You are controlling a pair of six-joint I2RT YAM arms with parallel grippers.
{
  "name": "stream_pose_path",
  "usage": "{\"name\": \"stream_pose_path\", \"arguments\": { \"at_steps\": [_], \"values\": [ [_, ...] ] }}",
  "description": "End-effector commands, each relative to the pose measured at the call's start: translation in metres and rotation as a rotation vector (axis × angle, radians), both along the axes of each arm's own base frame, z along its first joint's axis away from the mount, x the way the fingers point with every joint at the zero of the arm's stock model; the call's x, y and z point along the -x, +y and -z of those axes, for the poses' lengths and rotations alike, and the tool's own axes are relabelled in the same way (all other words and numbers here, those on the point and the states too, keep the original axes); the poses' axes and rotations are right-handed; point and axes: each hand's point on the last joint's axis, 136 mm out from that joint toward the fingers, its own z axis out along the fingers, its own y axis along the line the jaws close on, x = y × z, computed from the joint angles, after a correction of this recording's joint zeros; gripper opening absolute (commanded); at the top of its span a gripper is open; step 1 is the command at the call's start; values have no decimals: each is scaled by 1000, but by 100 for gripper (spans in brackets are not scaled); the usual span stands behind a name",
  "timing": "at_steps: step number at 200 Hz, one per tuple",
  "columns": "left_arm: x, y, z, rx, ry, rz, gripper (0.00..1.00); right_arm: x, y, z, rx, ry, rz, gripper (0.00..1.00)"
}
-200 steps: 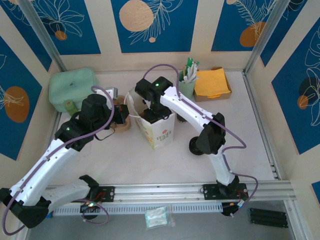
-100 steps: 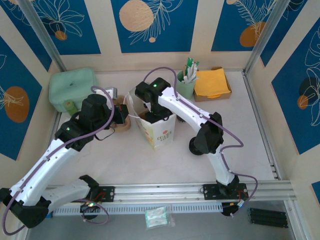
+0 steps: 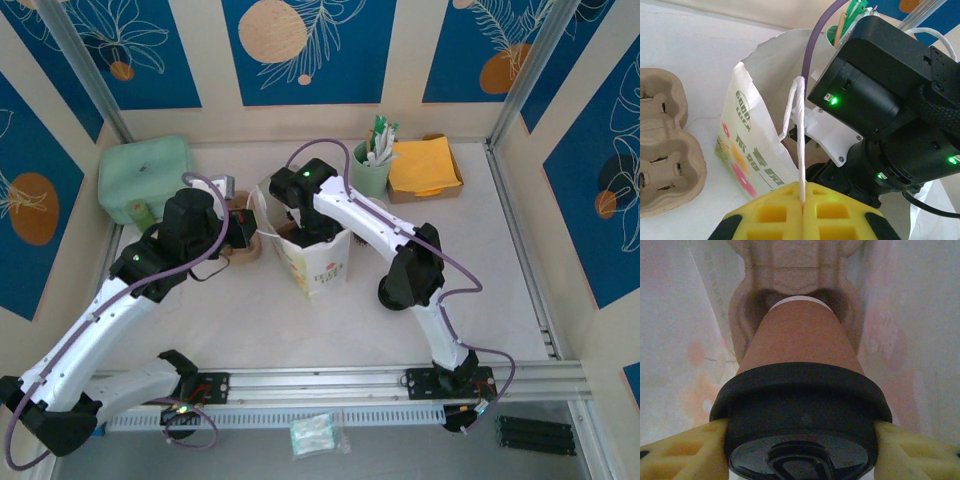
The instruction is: Pack the takeout coffee
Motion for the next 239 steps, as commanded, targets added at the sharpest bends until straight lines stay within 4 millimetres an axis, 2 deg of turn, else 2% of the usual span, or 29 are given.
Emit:
{"name": "stream_pose_path", "arguments": {
  "at_steps": [1,239],
  "values": [
    [-2,4,2,-13,-1,-19,0,8,-1,5,7,48,-4,62],
    [-3,4,2,-12,-1,-19,0,5,0,10,7,40,-1,61]
  ]
}}
